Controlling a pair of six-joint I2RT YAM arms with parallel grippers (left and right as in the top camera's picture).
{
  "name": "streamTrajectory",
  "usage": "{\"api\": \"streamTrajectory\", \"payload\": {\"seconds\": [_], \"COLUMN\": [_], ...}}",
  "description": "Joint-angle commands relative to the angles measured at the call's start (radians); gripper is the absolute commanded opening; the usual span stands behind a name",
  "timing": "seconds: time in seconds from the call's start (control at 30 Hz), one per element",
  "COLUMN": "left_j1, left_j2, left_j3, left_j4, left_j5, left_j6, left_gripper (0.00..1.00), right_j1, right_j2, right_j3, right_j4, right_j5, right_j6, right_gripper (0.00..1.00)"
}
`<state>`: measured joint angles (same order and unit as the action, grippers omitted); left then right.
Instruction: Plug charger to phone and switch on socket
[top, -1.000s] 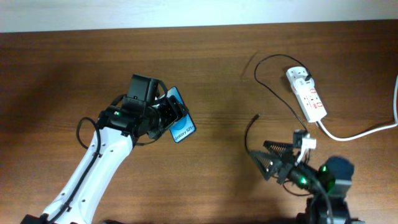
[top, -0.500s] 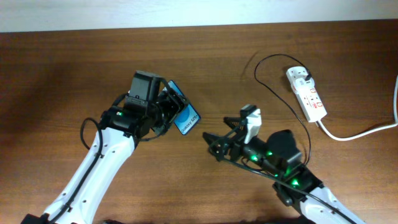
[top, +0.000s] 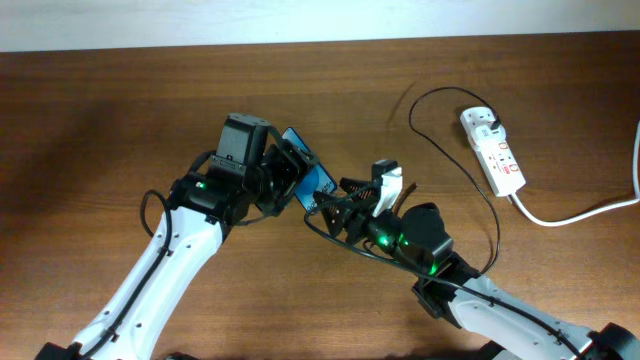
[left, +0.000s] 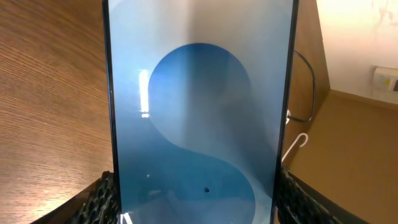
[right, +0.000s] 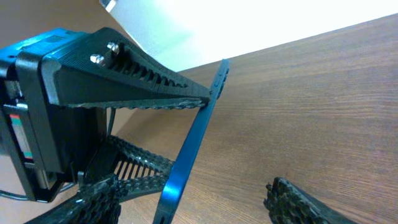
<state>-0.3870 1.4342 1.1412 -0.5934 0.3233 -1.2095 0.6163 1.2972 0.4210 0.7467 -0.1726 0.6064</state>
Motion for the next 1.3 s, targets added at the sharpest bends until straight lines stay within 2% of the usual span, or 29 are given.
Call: {"api": "streamTrajectory", "payload": {"seconds": [0.0, 0.17, 0.43, 0.7, 1.27], "left_j1": [-0.012, -0.048, -0.082, -0.097, -0.097], "left_j2": [-0.025, -0.025, -0.025, -0.025, -0.025], "left_j3": [0.025, 0.025, 0.025, 0.025, 0.025], "left_j4": [0.018, 0.057, 0.078, 0.103, 0.103], "left_j5": [0.024, 0.021, 0.021, 0.021, 0.002], "left_j6": [-0.01, -0.01, -0.036, -0.036, -0.036], "left_gripper": [0.21, 0.21, 0.22, 0.22, 0.25], "right_j1": [0.008, 0.008, 0.008, 0.007, 0.007], "right_j2": [0.006, 0.006, 0.006, 0.005, 0.005], "right_j3": [0.012, 0.013, 0.013, 0.013, 0.013], "right_j4": [0.023, 0.028, 0.028, 0.034, 0.055], "right_j5": [0.027, 0.027, 0.027, 0.039, 0.039], "right_j6": [0.039, 0.039, 0.04, 0.092, 0.196], "right_gripper": [0.75, 0.74, 0.59, 0.34, 0.08]}}
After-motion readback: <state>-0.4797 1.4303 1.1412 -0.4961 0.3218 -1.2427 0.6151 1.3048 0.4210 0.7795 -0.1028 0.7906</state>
